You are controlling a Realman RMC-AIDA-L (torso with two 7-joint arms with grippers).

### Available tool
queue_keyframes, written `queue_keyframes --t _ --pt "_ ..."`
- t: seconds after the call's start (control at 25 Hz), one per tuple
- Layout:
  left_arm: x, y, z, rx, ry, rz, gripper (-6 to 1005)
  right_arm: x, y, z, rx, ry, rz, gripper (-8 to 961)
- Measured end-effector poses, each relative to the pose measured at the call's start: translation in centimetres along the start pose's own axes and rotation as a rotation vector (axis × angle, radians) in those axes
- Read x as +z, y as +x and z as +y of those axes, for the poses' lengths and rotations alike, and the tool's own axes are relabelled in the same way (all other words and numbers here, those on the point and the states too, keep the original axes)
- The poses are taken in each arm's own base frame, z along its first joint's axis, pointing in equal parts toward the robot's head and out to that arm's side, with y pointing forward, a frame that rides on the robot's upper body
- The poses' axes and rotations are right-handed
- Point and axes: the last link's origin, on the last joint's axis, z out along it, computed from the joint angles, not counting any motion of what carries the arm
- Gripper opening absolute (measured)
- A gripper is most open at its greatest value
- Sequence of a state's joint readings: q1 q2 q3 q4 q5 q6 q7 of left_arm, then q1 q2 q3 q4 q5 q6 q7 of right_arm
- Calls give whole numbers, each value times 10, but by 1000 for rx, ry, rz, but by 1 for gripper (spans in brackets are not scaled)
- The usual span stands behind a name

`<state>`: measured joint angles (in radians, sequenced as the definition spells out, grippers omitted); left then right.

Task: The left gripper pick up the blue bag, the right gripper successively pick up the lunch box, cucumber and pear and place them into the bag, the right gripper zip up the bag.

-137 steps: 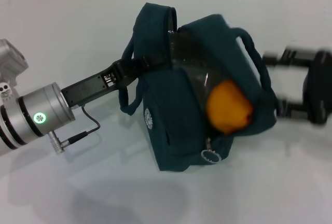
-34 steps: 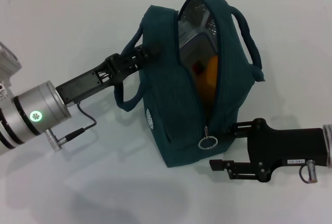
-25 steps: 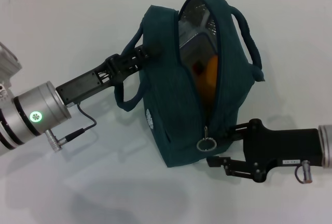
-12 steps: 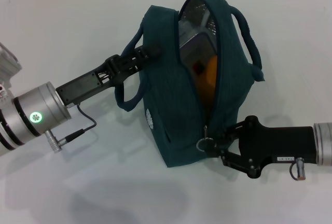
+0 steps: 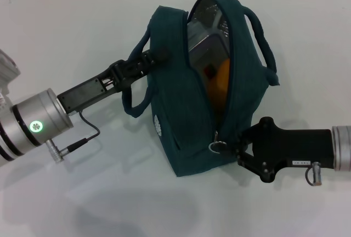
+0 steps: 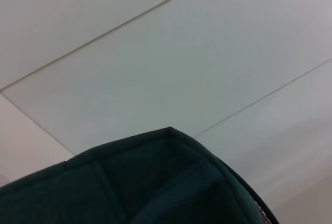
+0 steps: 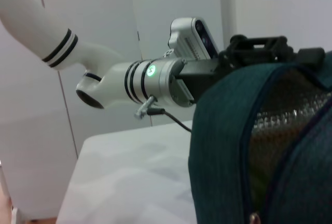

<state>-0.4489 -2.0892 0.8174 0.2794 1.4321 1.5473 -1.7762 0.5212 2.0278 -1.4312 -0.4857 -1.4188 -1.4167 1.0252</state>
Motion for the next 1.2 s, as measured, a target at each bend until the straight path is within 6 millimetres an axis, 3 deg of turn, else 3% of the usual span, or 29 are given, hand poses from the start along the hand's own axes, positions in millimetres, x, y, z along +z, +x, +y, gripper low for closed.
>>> queue_keyframes --t 0.64,0.96,1.2 --pt "-11 6 3 63 -17 68 544 -19 -25 12 -147 -4 -195 11" --pt "-13 5 2 113 -10 75 544 -20 -45 5 -211 38 -292 10" --pt "-20 3 1 148 4 89 545 -21 -68 -11 -245 123 -393 10"
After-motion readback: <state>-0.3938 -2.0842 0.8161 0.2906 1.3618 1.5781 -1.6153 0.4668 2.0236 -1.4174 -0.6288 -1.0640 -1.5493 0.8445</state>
